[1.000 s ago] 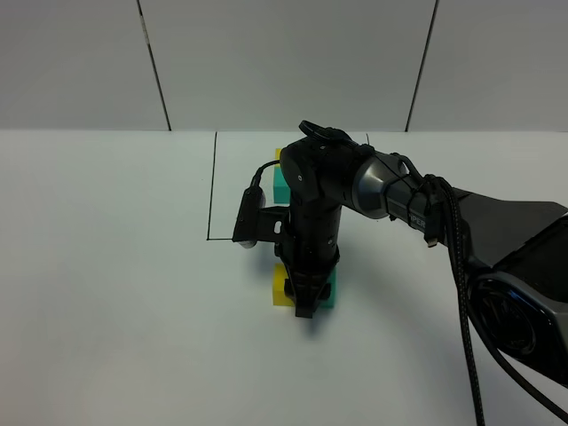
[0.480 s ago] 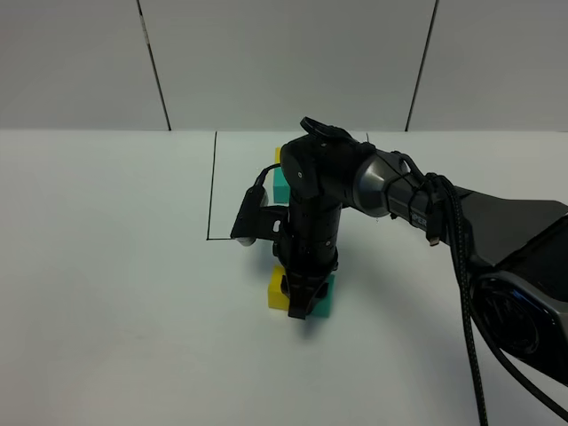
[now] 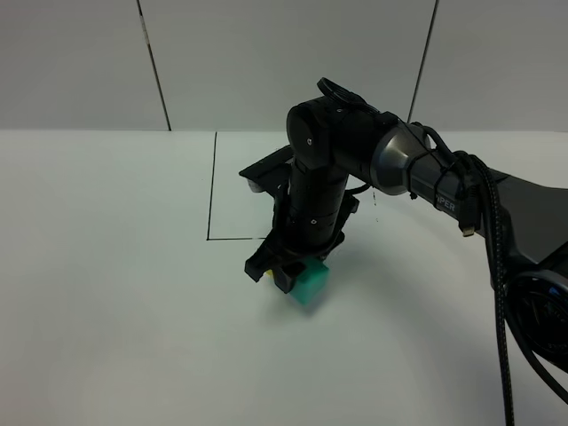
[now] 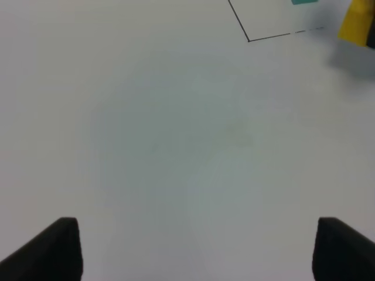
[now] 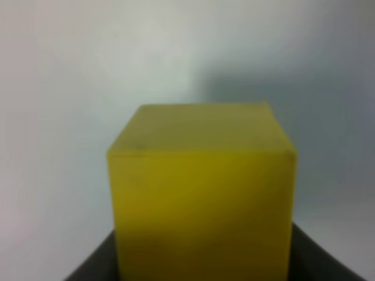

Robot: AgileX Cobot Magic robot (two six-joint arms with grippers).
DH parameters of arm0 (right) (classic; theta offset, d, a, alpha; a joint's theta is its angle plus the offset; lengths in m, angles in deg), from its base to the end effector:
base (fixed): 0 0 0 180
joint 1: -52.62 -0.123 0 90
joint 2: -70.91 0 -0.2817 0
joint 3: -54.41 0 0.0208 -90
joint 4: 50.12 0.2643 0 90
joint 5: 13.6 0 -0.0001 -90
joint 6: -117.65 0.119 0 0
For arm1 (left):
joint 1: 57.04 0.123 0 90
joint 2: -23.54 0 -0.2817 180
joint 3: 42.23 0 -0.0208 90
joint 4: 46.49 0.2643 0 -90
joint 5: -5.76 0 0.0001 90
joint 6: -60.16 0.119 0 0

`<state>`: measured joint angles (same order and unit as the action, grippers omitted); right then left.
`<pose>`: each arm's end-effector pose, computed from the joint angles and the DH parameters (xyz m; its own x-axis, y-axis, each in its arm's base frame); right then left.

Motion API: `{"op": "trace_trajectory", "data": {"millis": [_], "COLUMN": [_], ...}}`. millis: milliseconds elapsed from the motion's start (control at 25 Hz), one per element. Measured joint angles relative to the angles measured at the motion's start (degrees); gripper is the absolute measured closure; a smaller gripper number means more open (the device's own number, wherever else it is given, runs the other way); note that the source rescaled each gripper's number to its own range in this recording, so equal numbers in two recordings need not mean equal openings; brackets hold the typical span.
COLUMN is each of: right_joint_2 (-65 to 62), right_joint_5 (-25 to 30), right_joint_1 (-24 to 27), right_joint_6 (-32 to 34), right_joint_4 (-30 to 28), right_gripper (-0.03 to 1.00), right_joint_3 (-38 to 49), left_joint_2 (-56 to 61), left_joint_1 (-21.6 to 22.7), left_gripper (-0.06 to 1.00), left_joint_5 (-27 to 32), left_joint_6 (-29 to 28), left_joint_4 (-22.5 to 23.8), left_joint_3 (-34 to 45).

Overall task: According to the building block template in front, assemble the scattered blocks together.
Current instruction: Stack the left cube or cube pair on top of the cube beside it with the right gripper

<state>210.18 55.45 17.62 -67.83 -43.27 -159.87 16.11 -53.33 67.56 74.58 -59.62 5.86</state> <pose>0.3910 0.2900 0.1409 -0.7828 -0.6121 -0.1119 -0.6218 0.7761 0.1050 0.0324 -0.0218 0.2738 -0.4273 0.1111 -0.8972 0.1773 0.9834 0.0374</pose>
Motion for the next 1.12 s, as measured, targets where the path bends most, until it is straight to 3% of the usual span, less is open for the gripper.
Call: {"op": "trace_trajectory", "data": {"millis": [160,560,1120], "right_joint_2": [0.0,0.0,2.4], "right_joint_5": [0.3,-3.2,-5.0], "right_joint_1": [0.0,0.0,0.0], "right_joint_6": [12.0,30.0,34.4], "right_joint_4": [0.0,-5.2,-5.2], "right_gripper": [0.96,0.96,0.96], "right_joint_3": [0.0,0.0,0.0], "left_joint_2": [0.0,0.0,0.0], "left_joint_1": [0.0,0.0,0.0], "left_gripper": [0.04,0.04,0.04], "left_joint_5": [0.0,0.0,0.0], "left_joint_6": [0.0,0.0,0.0], "left_joint_4": [0.0,0.0,0.0], "left_joint_3": [0.0,0.0,0.0]}}
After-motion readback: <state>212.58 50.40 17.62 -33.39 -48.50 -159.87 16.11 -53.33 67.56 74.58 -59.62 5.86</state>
